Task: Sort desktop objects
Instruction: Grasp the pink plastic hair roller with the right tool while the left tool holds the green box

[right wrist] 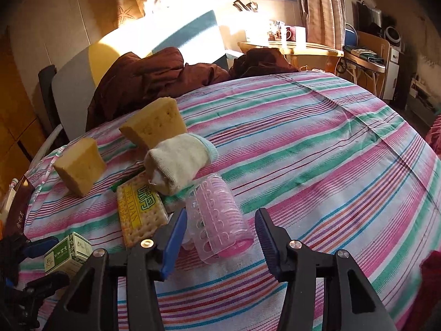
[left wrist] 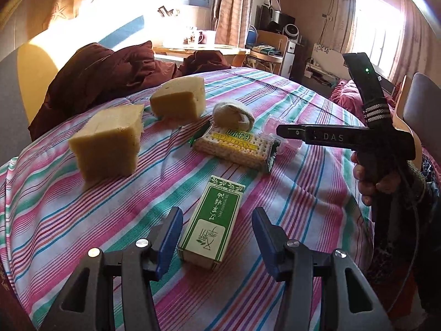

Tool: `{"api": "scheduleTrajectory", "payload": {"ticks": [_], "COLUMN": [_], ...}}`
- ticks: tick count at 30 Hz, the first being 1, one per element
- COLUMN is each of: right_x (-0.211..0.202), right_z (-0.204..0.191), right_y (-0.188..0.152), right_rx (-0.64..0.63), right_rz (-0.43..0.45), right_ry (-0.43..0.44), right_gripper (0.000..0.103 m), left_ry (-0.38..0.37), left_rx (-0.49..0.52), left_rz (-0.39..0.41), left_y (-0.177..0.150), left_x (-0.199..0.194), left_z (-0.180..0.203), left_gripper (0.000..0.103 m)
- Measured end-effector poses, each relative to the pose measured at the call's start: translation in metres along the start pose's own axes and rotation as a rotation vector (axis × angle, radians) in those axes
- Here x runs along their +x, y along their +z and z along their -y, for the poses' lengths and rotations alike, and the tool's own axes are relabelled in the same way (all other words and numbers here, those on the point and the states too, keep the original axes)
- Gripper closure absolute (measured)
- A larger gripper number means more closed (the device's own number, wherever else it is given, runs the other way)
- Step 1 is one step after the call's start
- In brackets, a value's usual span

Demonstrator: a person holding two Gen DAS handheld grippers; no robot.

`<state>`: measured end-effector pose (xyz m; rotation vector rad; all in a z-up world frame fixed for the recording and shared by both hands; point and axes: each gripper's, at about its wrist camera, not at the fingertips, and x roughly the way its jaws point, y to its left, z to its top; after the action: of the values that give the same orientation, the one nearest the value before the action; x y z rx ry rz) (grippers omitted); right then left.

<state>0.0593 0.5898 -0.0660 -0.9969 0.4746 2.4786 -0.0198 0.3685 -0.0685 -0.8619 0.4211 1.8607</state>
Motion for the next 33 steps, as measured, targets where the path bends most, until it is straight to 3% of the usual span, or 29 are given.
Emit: {"api": "scheduleTrajectory", "payload": {"ticks": [4, 13, 25, 33], "right_x": [0.003, -0.017, -0.061, -0.084], "right_z": [-0.003, -0.006, -0.022, -0.05], "right_y": [0.001, -0.008, -0.053, -0.072], "right_rx": [-0.016, -0.033, -0.005, -0.046], "right_rz": [-0.011, -0.016, -0.042, -0.044], "right_ry": [0.008, 0.019, 0.148, 0.207], "right_gripper": [0.05, 0.07, 0.071, 0.074], "left_ry": [0.008, 0.0, -0.024, 0.016], "left_rx": [0.002, -0.032, -0.121, -0.179], "left_rz": [-0.003, 0.019, 0.067, 0.094], "left_y": [-0.001, -0.016, -0.054, -0.08], "left_x": [0.0, -0.017, -0.07, -0.101], "left_z": [0.001, 0.002, 0.0, -0.008], "left_gripper": [0.07, 0.07, 0.07, 0.07]}}
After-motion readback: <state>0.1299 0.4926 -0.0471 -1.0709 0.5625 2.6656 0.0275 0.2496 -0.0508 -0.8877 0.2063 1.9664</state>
